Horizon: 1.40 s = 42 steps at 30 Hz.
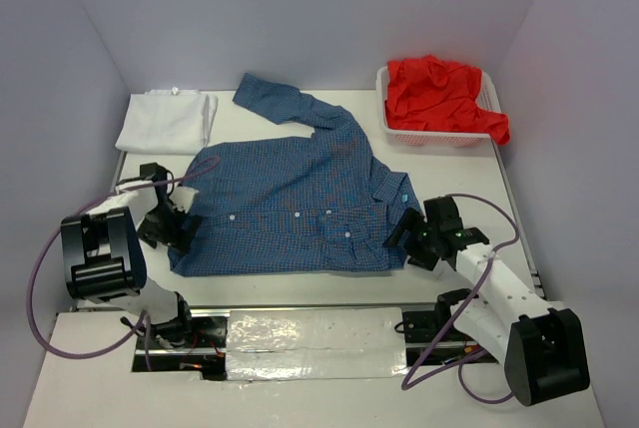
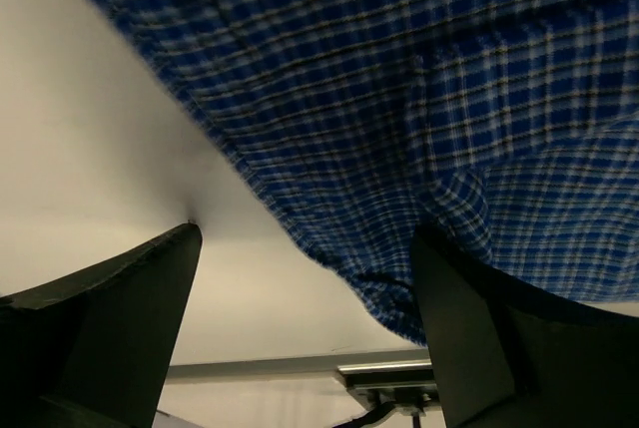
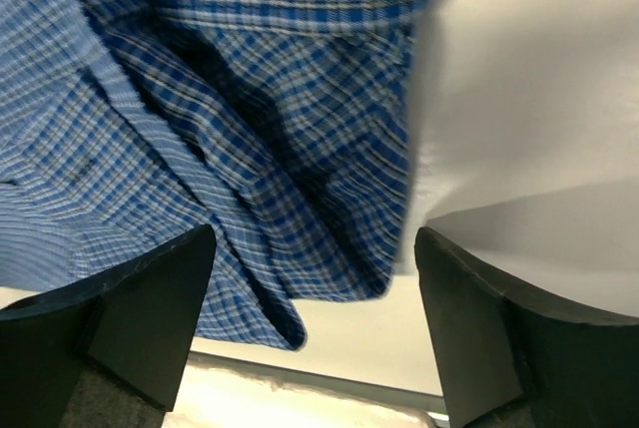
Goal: Fold and stack the long sleeve shirts
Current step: Fold the shirt
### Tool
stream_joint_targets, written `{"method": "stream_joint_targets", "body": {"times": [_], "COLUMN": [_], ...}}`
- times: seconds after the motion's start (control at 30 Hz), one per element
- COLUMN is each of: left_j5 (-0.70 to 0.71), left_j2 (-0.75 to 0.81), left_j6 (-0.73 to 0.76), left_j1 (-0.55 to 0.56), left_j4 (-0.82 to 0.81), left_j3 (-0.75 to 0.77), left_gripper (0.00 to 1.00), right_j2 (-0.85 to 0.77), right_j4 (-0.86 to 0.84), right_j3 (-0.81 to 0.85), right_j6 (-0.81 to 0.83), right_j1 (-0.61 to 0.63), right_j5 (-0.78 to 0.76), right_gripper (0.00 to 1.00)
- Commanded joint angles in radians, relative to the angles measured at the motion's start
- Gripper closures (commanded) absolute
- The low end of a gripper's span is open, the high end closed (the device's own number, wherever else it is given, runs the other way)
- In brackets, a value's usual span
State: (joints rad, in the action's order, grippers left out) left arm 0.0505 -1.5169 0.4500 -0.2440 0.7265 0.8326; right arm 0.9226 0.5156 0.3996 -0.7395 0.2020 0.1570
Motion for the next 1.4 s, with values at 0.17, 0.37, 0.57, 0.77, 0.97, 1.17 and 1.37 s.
{"method": "stream_joint_targets", "body": {"times": [0.17, 0.37, 0.57, 0.77, 0.97, 1.17, 1.37], "left_j5": [-0.096, -0.147, -0.166, -0.115, -0.055, -0.038, -0.061], "left_j2": [-0.072, -0.046, -0.049, 0.07, 0.175, 0.221, 0.184], "left_j6": [0.024, 0.07, 0.099, 0.17, 0.265, 0.283, 0.254], "left_j1": [-0.006, -0.006, -0.008, -0.006, -0.006, -0.005, -0.003], "left_j4": [-0.038, -0.026, 0.022, 0.169, 0.293, 0.323, 0.338], "left_j3": [0.008, -0.039, -0.03, -0.003, -0.036, -0.073, -0.049], "left_gripper": [0.08, 0.41, 0.87, 1.0, 1.0, 0.78, 0.27], "right_j2": [-0.022, -0.018, -0.054, -0.252, -0.372, -0.461, -0.458], "right_j4": [-0.114, -0.143, -0.044, 0.211, 0.38, 0.475, 0.5], "right_j3": [-0.059, -0.096, -0.074, -0.001, 0.005, 0.01, 0.03], "right_j6": [-0.032, -0.041, -0.029, -0.037, -0.083, -0.077, -0.081], "right_j1": [-0.006, -0.007, -0.007, -0.006, -0.004, -0.006, -0.006], "right_j5": [0.079, 0.116, 0.092, 0.004, 0.018, 0.01, 0.01], "right_gripper": [0.39, 0.71, 1.0, 1.0, 1.0, 1.0, 0.51]}}
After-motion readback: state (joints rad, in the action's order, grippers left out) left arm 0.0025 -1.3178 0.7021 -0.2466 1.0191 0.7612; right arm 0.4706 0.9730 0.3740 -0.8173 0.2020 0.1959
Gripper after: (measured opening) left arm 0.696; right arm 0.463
